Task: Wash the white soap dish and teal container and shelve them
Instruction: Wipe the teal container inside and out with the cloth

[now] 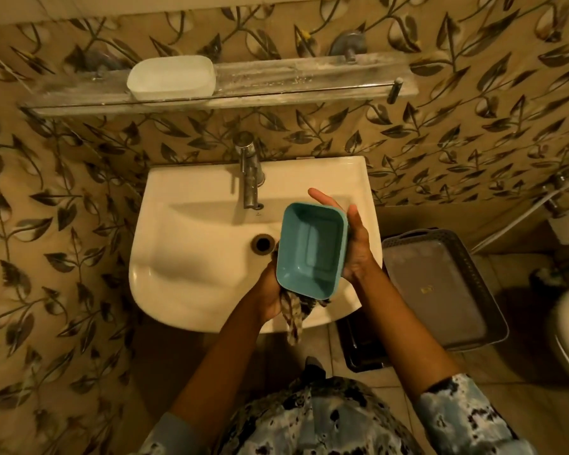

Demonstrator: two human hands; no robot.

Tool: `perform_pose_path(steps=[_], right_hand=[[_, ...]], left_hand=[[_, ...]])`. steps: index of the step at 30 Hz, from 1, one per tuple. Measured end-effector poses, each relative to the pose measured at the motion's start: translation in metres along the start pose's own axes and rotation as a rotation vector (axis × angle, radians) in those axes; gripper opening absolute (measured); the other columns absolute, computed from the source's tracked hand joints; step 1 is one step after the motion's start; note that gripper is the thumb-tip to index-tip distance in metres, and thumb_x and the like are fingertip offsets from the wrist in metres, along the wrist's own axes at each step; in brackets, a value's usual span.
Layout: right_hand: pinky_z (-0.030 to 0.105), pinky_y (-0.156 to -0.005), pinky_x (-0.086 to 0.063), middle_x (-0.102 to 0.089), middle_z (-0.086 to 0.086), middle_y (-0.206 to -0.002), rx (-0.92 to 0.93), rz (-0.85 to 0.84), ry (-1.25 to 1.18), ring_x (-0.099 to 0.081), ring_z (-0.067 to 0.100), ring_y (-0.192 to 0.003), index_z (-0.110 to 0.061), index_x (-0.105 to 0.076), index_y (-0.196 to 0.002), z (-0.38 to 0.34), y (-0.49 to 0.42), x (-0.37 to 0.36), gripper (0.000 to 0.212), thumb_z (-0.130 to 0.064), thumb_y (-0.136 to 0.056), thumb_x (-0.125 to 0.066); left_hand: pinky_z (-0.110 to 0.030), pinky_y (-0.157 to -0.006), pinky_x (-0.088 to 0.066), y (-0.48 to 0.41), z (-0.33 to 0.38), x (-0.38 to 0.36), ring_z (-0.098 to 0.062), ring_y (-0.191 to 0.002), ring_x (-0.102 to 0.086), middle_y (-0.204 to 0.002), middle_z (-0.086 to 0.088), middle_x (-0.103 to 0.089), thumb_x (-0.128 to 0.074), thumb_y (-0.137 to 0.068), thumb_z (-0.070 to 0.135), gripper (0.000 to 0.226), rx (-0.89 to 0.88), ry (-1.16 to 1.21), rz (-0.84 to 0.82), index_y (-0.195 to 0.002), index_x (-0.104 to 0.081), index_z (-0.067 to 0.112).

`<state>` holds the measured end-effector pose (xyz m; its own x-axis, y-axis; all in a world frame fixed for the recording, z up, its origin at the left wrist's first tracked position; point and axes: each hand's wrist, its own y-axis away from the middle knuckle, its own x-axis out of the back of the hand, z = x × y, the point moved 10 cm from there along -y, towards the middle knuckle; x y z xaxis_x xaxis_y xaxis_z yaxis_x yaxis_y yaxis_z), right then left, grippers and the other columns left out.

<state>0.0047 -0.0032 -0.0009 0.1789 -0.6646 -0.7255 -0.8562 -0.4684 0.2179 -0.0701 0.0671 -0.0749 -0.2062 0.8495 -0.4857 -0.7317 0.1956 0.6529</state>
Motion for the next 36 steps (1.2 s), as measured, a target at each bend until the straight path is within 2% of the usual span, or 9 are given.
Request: perform_pose_path(steps=[4,9,11,14,18,21,23,31,36], right_hand=[[0.044,-0.092,-0.048,-0.064,0.012,-0.114,0.015,0.068,-0.012,-0.061,0.026,-0.101,-0.017,-0.050,-0.134,-0.007,-0.002,0.007,0.095,-0.062,-0.055,-0.078],[0.039,-0.083,-0.055,-0.073,0.006,-0.098,-0.018,0.078,-0.276,-0.068,0.023,-0.090,-0.015,-0.066,-0.110,-0.016,0.001,0.024,0.068,-0.066,-0.065,-0.064],[0.038,-0.079,-0.057,-0.074,0.007,-0.094,-0.061,0.109,-0.317,-0.069,0.023,-0.087,-0.014,-0.070,-0.102,-0.011,0.001,0.033,0.065,-0.069,-0.070,-0.055],[0.040,-0.087,-0.053,-0.073,0.007,-0.098,-0.108,0.108,-0.311,-0.068,0.024,-0.091,-0.015,-0.068,-0.107,-0.001,0.002,0.030,0.066,-0.069,-0.070,-0.056],[0.040,-0.092,-0.049,-0.071,0.009,-0.099,-0.104,0.131,-0.269,-0.066,0.024,-0.092,-0.015,-0.073,-0.100,0.008,0.003,0.022,0.063,-0.068,-0.068,-0.059],[0.037,-0.085,-0.054,-0.073,0.007,-0.091,-0.122,0.176,-0.229,-0.069,0.022,-0.088,-0.018,-0.077,-0.087,0.007,0.011,0.022,0.058,-0.068,-0.070,-0.053],[0.042,-0.097,-0.048,-0.073,0.009,-0.098,-0.161,0.204,-0.149,-0.065,0.026,-0.101,-0.019,-0.078,-0.089,0.008,0.015,0.026,0.059,-0.068,-0.072,-0.051],[0.046,-0.099,-0.047,-0.068,0.013,-0.109,-0.224,0.088,-0.001,-0.063,0.028,-0.104,-0.020,-0.076,-0.096,0.012,0.024,0.016,0.069,-0.060,-0.040,-0.086],[0.038,-0.077,-0.058,-0.071,0.013,-0.099,-0.259,0.079,-0.053,-0.069,0.025,-0.088,-0.011,-0.065,-0.111,0.012,0.023,0.021,0.085,-0.047,-0.038,-0.090]], left_hand=[[-0.046,-0.086,-0.051,0.010,0.025,-0.006,-0.029,-0.097,-0.065,-0.111,-0.011,-0.069,-0.023,-0.096,0.054,0.058,-0.063,0.097,0.013,-0.107,-0.069,0.019],[-0.043,-0.085,-0.046,0.038,0.093,0.011,-0.033,-0.091,-0.055,-0.101,-0.023,-0.054,-0.026,-0.096,0.031,0.041,-0.265,0.043,0.179,-0.103,-0.056,0.004],[-0.035,-0.076,-0.046,0.060,0.123,-0.001,-0.024,-0.081,-0.056,-0.095,-0.013,-0.056,-0.039,-0.093,0.022,0.017,-0.336,-0.262,0.224,-0.102,-0.050,0.012],[-0.015,-0.071,-0.051,0.099,0.152,-0.056,-0.005,-0.088,-0.058,-0.108,0.004,-0.057,-0.052,-0.091,0.010,0.044,-0.571,-0.974,0.196,-0.123,-0.026,0.024],[-0.046,-0.109,-0.030,0.112,0.142,-0.112,-0.017,-0.119,-0.052,-0.122,0.002,-0.060,-0.065,-0.081,0.016,0.057,-0.816,-1.491,0.374,-0.128,-0.033,0.025],[-0.040,-0.101,-0.025,0.094,0.125,-0.135,-0.023,-0.126,-0.040,-0.132,-0.001,-0.052,-0.066,-0.081,0.024,0.042,-0.872,-1.899,0.509,-0.121,-0.053,0.022],[-0.039,-0.095,-0.028,0.076,0.112,-0.137,-0.025,-0.122,-0.043,-0.131,-0.004,-0.053,-0.066,-0.081,0.028,0.038,-0.841,-2.045,0.465,-0.117,-0.057,0.019],[-0.042,-0.089,-0.031,0.055,0.107,-0.122,-0.027,-0.101,-0.061,-0.104,-0.004,-0.068,-0.063,-0.082,0.028,0.040,-0.863,-1.992,0.454,-0.118,-0.049,0.022],[-0.038,-0.083,-0.025,0.049,0.077,-0.128,-0.026,-0.103,-0.052,-0.102,0.005,-0.060,-0.061,-0.081,0.015,0.035,-0.703,-2.055,0.014,-0.114,-0.058,0.026]])
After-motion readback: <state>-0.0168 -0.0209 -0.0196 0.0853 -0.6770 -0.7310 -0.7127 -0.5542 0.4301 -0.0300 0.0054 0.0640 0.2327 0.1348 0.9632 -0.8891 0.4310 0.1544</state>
